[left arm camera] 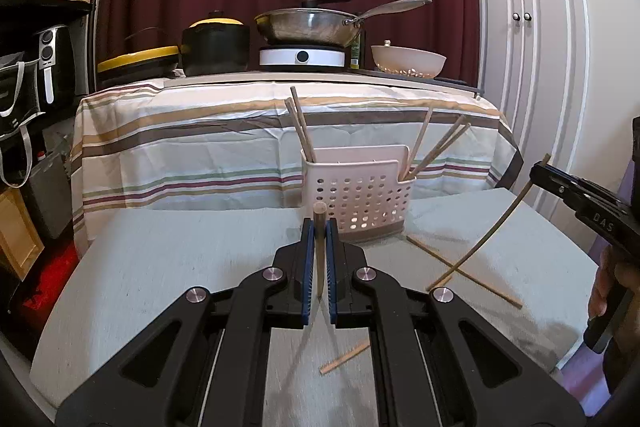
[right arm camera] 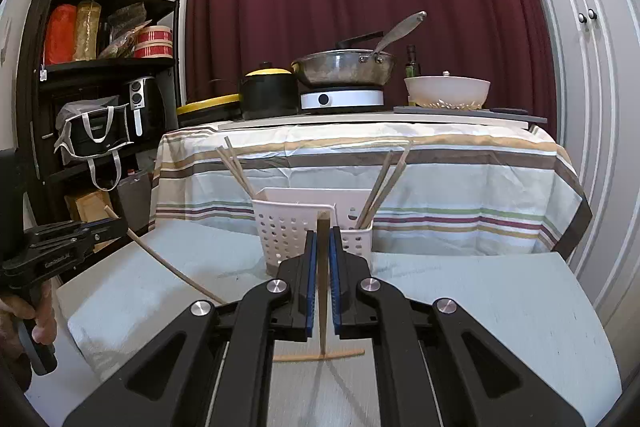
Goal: Organize utensils
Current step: 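Lift both held chopsticks and lower them into the pink caddy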
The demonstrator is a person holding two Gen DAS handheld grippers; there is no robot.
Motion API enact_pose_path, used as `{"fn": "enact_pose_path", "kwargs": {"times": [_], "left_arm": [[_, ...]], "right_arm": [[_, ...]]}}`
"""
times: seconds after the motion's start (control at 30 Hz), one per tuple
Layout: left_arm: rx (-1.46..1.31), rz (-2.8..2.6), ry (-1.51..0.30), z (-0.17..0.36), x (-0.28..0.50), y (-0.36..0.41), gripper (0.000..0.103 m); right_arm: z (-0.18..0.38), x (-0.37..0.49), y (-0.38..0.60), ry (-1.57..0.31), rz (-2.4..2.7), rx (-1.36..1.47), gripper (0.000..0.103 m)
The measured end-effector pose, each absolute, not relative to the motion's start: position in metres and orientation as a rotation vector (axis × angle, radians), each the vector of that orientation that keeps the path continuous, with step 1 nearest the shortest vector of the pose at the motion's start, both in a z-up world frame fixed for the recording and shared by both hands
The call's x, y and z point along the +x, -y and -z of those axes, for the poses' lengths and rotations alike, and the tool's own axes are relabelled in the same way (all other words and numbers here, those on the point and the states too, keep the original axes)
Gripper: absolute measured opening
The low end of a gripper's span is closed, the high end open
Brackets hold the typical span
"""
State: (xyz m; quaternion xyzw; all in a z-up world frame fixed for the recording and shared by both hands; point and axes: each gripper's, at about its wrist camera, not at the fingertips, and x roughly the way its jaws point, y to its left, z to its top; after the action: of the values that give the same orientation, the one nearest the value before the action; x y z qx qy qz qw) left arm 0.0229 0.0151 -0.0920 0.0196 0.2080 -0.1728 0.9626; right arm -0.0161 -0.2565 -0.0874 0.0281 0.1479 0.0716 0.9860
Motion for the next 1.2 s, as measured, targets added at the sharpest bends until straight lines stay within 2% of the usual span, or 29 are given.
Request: {"fn": "enact_pose_path", "kwargs": {"times": [0.47,0.87,1.2], "left_arm": [[-0.01,0.398,-0.404,0.057,0.052,-0.018,0.006],[0.032,0.462,-0.215,-0.025,0.068,0.006,0.006],[0.022,0.436,-0.099,-0.064,0.113,0.032,0.006]], "right_arm": [[0.06,0.015,0.26,-0.269,-0.182,0.092,0.007],[0.0,0.033,0.263,-0.125,-0.201,0.076,0.007],[-0.028,0.073,0.274,-0.062,-0.18,0.072,0.007]]}}
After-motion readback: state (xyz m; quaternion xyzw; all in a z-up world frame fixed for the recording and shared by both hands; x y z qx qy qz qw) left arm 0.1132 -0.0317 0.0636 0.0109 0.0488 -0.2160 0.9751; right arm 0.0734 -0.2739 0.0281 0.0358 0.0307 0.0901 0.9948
